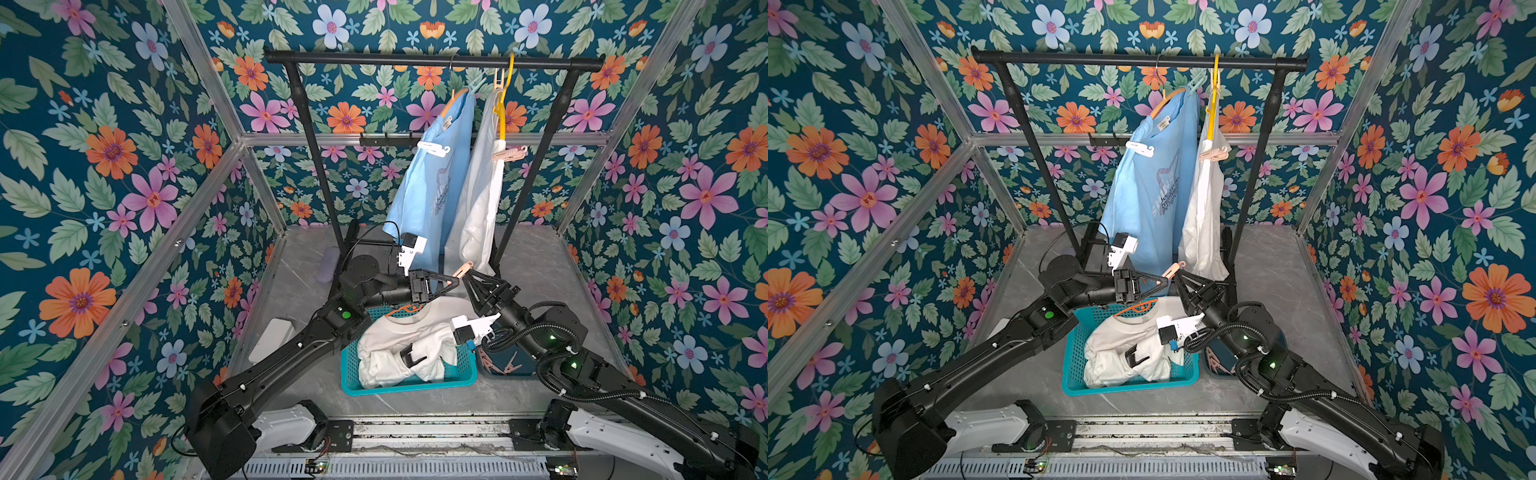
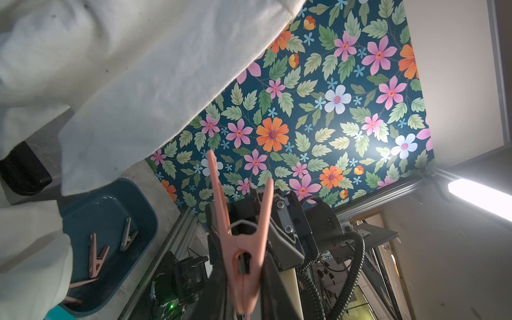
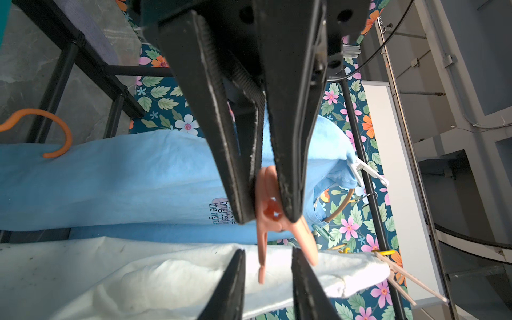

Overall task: Use clothespins to secure the t-shirt on both sides of the hanger
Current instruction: Pick up the clothespin from the storage box, then open the clothespin.

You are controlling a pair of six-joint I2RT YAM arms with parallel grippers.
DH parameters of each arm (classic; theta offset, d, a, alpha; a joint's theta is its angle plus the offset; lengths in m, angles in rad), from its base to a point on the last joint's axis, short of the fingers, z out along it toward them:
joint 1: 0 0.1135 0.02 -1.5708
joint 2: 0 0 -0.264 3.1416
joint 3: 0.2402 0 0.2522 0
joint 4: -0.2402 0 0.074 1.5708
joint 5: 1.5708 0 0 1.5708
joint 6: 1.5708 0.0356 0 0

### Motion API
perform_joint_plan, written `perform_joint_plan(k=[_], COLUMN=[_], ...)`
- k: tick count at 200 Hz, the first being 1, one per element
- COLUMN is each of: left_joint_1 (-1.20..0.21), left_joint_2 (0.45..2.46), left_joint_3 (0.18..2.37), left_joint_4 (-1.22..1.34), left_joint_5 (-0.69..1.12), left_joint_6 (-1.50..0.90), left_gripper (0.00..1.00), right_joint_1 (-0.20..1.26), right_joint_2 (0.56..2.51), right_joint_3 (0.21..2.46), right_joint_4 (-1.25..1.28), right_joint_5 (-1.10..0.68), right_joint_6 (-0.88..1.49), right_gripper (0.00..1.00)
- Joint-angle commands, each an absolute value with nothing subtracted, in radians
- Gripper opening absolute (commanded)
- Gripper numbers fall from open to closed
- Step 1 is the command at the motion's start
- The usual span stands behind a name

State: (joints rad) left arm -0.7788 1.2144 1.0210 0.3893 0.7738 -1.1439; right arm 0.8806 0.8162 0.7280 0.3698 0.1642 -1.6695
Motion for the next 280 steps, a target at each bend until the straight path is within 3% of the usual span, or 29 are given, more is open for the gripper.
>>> perform_joint_plan(k=[1, 36, 75, 95, 135, 159, 173, 201, 225, 280], left_joint_1=[-0.779, -0.780, -0.779, -0.779, -0.778, -0.779, -0.778, -0.779, -0.778, -0.781], left_joint_2=[1.213, 1.209, 1.191, 1.162, 1.086, 1.034, 1.003, 0.959, 0.956, 1.013], left_joint_3=[1.019, 1.015, 1.009, 0.991, 0.940, 0.905, 0.869, 0.807, 0.790, 0.787], left_joint_4=[0.394, 0.394, 0.382, 0.354, 0.305, 0.330, 0.381, 0.516, 0.583, 0.776], left_joint_5=[0.768, 0.752, 0.719, 0.675, 0.588, 0.565, 0.556, 0.556, 0.580, 0.637], left_joint_6=[-1.121, -1.095, -1.009, -0.901, -0.671, -0.557, -0.509, -0.483, -0.489, -0.622], left_gripper=[0.05, 0.04, 0.03, 0.03, 0.02, 0.03, 0.01, 0.00, 0.00, 0.00], right_joint_1=[0.882, 0.882, 0.882, 0.881, 0.870, 0.832, 0.773, 0.592, 0.447, 0.434], right_joint_2=[0.815, 0.804, 0.752, 0.694, 0.646, 0.648, 0.644, 0.700, 0.790, 0.922], right_joint_3=[0.729, 0.719, 0.694, 0.709, 0.863, 0.951, 0.952, 0.922, 0.881, 0.854], right_joint_4=[0.420, 0.430, 0.429, 0.278, -0.095, -0.239, -0.231, -0.043, 0.268, 0.679], right_joint_5=[0.172, 0.188, 0.227, 0.249, 0.249, 0.100, -0.076, -0.494, -0.766, -0.919], right_joint_6=[-1.648, -1.609, -1.471, -1.251, -0.557, -0.152, 0.052, 0.417, 0.679, 0.848], right_gripper=[0.43, 0.51, 0.79, 0.87, 0.94, 0.97, 0.97, 0.95, 0.94, 0.98])
